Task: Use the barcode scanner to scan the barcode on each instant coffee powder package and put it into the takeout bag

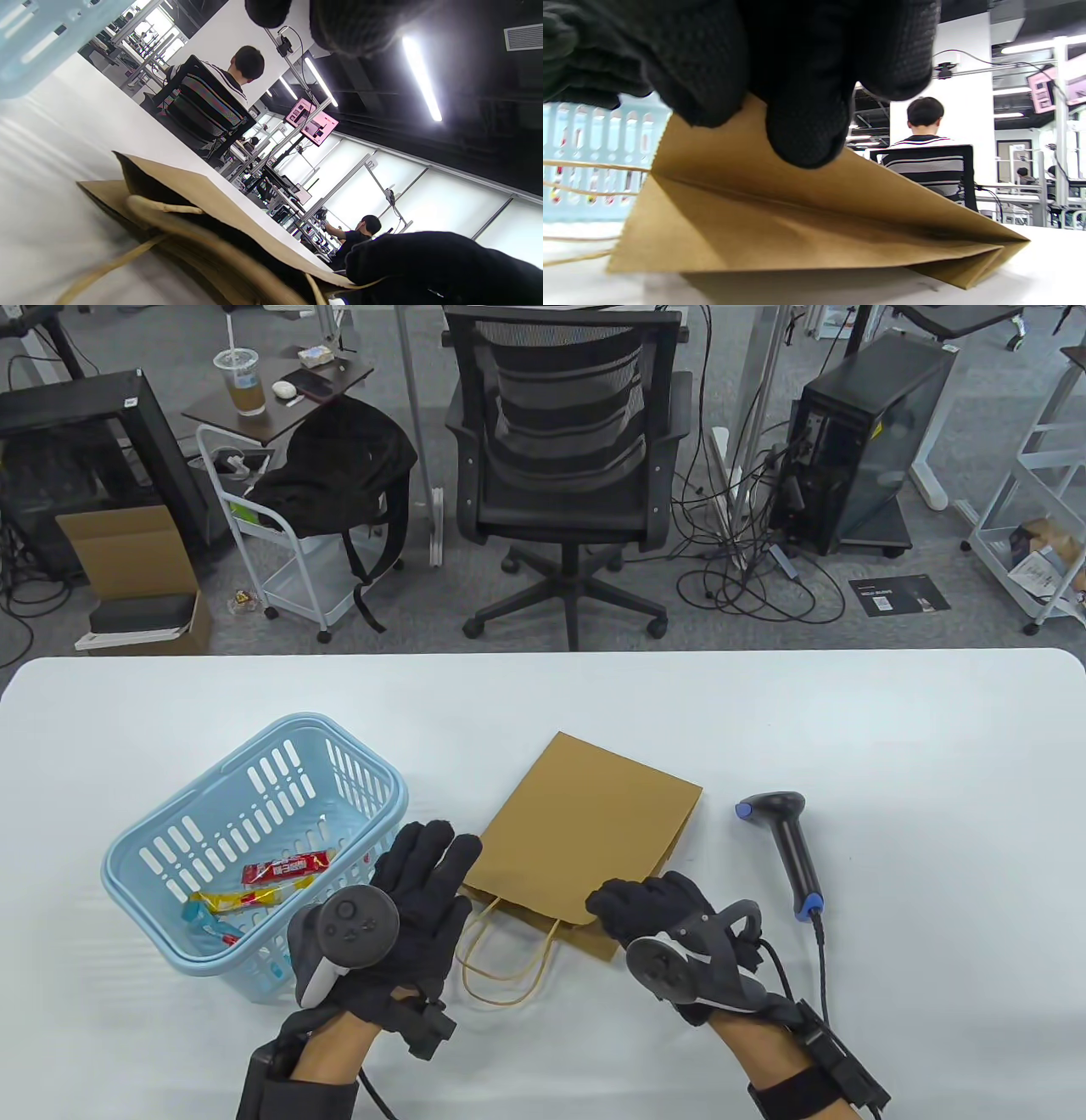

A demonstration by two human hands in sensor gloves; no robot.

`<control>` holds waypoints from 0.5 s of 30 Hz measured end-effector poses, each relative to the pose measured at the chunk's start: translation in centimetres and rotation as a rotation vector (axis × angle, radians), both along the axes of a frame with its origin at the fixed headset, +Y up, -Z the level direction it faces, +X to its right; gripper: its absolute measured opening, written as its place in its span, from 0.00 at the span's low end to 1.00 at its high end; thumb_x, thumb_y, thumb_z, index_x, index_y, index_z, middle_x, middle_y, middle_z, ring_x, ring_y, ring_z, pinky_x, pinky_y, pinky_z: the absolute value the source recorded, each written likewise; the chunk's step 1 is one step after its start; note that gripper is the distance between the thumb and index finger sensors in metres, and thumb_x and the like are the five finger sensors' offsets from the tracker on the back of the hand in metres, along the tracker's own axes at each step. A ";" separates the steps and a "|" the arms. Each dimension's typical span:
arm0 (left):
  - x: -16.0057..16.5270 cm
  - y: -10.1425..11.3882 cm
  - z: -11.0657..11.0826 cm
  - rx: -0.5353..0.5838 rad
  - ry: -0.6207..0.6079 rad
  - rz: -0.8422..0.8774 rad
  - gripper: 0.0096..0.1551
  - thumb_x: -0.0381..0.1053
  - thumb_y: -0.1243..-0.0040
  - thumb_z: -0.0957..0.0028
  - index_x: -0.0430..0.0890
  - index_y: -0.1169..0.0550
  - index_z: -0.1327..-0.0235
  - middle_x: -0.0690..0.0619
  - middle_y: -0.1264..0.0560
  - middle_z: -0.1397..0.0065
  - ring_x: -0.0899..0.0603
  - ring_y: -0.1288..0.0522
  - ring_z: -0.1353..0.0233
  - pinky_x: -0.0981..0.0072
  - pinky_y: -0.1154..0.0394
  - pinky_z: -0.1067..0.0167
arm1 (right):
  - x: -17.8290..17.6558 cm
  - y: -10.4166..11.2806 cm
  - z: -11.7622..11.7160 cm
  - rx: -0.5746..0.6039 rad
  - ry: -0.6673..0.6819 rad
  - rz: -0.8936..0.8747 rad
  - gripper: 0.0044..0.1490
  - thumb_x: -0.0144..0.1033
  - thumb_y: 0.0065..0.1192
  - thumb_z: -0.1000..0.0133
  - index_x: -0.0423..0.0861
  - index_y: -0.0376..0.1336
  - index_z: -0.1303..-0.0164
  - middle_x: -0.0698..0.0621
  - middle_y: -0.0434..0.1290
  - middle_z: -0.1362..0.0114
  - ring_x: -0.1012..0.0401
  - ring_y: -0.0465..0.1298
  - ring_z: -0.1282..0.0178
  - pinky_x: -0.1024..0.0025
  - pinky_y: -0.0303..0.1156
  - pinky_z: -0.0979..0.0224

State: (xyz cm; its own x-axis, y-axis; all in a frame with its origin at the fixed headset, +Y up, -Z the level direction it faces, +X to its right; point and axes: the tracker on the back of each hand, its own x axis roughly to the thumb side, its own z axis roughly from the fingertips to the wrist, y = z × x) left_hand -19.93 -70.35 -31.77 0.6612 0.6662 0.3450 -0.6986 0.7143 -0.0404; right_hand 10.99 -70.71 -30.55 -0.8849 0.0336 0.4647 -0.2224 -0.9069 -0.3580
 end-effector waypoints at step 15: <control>0.0 -0.1 0.0 0.036 0.020 0.007 0.40 0.57 0.32 0.54 0.59 0.37 0.30 0.57 0.50 0.14 0.41 0.54 0.12 0.41 0.57 0.18 | 6.5 2.3 -0.8 -0.012 -0.139 -0.438 0.24 0.44 0.71 0.50 0.60 0.73 0.42 0.53 0.86 0.39 0.61 0.90 0.48 0.60 0.80 0.37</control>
